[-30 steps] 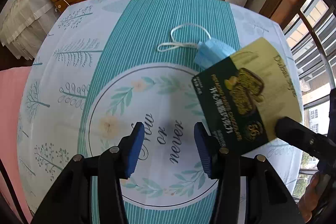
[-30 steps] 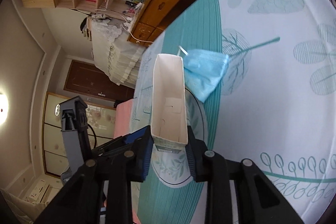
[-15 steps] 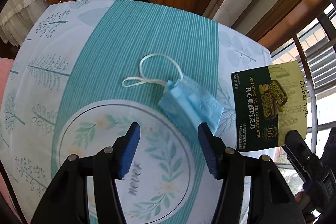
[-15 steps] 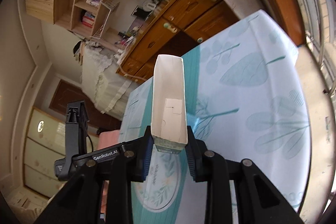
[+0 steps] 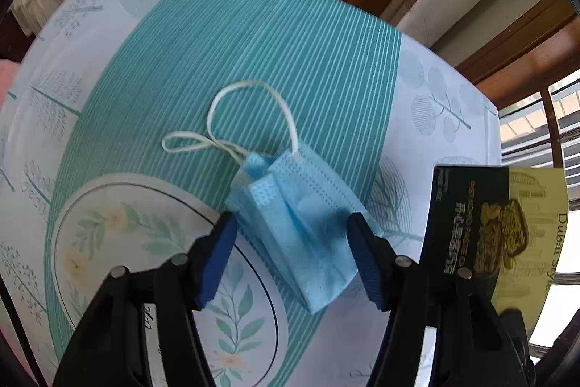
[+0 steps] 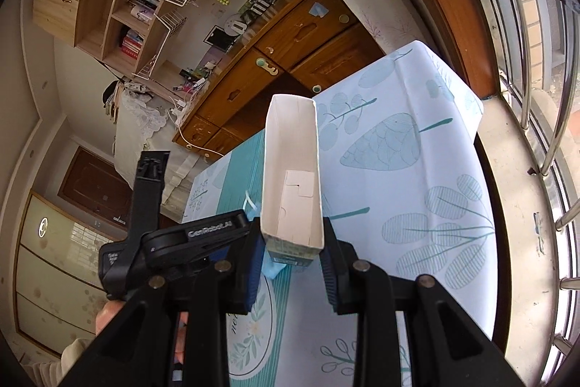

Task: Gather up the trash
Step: 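Grasp the green chocolate box with the right tool while the left tool grasps the blue mask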

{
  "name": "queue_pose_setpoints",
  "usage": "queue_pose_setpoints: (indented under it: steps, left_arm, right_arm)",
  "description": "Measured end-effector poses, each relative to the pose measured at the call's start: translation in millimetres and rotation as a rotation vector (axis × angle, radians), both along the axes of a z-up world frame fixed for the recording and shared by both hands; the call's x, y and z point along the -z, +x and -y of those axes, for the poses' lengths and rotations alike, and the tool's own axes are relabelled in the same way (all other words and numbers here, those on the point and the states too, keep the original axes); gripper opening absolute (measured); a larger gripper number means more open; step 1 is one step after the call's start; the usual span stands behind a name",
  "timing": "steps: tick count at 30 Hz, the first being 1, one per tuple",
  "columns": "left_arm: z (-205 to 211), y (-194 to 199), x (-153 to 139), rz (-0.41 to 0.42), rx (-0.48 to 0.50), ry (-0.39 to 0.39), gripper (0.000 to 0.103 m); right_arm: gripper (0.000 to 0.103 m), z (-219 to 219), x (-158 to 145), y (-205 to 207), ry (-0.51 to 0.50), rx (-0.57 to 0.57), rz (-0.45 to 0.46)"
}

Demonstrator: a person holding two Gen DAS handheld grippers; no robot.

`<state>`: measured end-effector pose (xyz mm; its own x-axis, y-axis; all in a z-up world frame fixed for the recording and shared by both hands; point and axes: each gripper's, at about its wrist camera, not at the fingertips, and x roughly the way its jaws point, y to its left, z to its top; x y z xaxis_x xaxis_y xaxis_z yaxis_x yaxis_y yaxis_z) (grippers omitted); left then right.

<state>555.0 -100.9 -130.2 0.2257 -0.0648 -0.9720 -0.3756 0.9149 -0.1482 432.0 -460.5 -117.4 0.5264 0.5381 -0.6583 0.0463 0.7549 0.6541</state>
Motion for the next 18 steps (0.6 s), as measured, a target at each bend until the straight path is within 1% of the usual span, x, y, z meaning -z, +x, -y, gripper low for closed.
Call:
queue_pose_setpoints:
  steps: [1,3,4,6,11,15,17,18]
  left_arm:
    - [2.7,-1.0,0.2,-0.002,0.009,0.013,0.034]
    - [6.9,-6.6,-0.8,0.004,0.036,0.032,0.012]
    - [7.4,-9.9,-1.6,0.008,0.044,0.035,0.012]
    - [5.2,-23.9,-5.6,0.019,0.054,0.050,0.008]
    - [-9.6,-69.9,-20.2,0.068,0.084,0.009,0.007]
    - [-35.9,-125.7,-31.0,0.086,0.126,-0.025,0.007]
    - [-45.4,-152.7,-37.8,0.092,0.144,-0.043,0.007]
    - [-50.8,-169.4,-42.3,0.095,0.150,-0.040,0.007]
  right_arm:
    - [0.029,0.4,-0.5,-1.4,0.001,-0.001,-0.001]
    - [0.029,0.5,-1.3,-4.8,-0.002,0.000,-0.003]
    - [0.029,0.3,-1.4,-6.5,-0.002,0.000,-0.003]
    - [0.029,-1.4,-1.9,-11.4,-0.003,-0.002,-0.006]
    - [0.029,-13.4,-2.3,-28.4,0.015,-0.021,-0.017]
    - [0.029,-38.5,-2.2,-50.0,0.067,-0.068,-0.038]
    - [0.029,-55.5,-2.5,-62.6,0.115,-0.098,-0.054]
    - [0.029,-66.7,-2.6,-71.4,0.154,-0.115,-0.063]
